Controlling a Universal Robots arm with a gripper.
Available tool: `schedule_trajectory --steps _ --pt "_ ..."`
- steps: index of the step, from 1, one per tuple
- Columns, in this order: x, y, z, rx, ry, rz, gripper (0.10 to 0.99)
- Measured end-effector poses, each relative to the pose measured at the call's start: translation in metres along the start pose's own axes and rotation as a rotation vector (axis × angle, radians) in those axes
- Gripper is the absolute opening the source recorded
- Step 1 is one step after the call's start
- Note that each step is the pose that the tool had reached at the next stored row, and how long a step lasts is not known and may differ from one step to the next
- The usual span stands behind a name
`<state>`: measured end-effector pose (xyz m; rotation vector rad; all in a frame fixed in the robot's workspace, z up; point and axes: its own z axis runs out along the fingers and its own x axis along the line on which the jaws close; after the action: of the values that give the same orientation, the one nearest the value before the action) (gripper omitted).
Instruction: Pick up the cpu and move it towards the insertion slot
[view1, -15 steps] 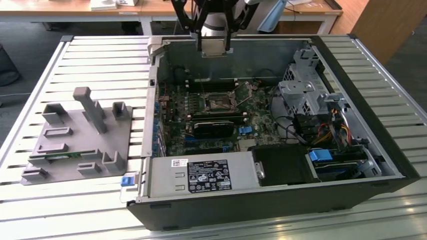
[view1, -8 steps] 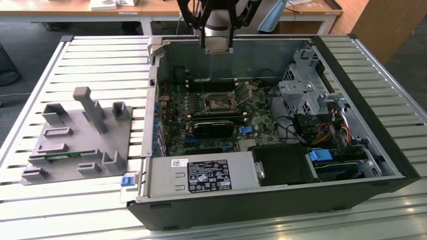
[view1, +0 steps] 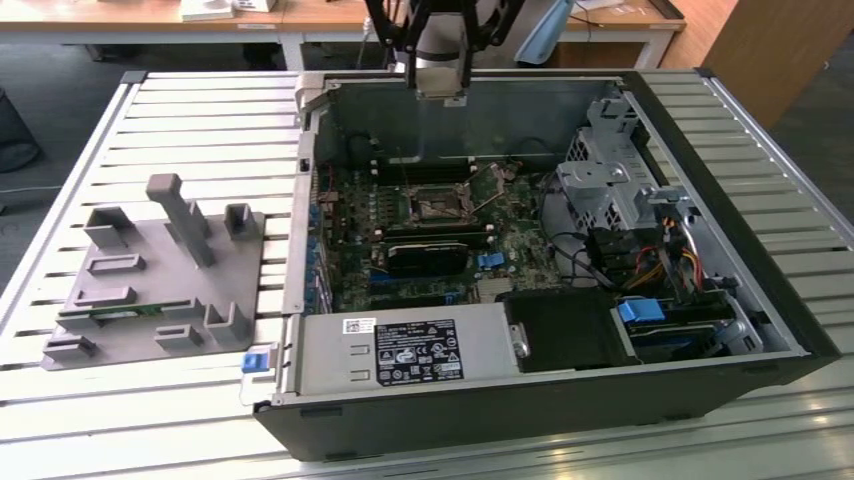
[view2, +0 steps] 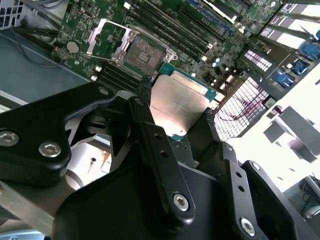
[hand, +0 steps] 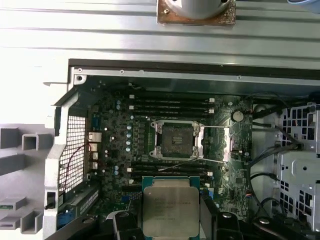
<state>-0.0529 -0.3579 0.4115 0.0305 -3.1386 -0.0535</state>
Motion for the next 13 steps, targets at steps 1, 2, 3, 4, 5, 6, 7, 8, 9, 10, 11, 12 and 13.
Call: schedule_trajectory --steps 1,2,3,4,5,6,7,8,9,10,11,12,13 --pt "-0.0009 0.0017 0.0001 0.0 0.0 0.0 0.541" --pt "-0.0017 0.0034 0.0001 0.0 0.0 0.0 0.541" --pt "-0.0025 0.005 0.0002 0.0 0.0 0.0 0.541" --pt "-0.0031 0.0065 0.0003 0.0 0.0 0.0 0.541" --pt "-0.0036 0.0081 0.0004 0.0 0.0 0.0 0.541" --pt "-0.004 0.0097 0.0004 0.0 0.0 0.0 0.541" --pt "-0.0044 0.0113 0.0005 0.0 0.0 0.0 0.541" --pt "-0.0046 0.0132 0.0006 0.0 0.0 0.0 0.541" --pt "-0.0047 0.0154 0.0007 0.0 0.0 0.0 0.541" --pt "-0.0047 0.0177 0.0008 0.0 0.0 0.0 0.541" --pt "-0.0048 0.0201 0.001 0.0 0.0 0.0 0.541" --pt "-0.0048 0.0224 0.0012 0.0 0.0 0.0 0.541" --pt "-0.0049 0.0246 0.0013 0.0 0.0 0.0 0.541"
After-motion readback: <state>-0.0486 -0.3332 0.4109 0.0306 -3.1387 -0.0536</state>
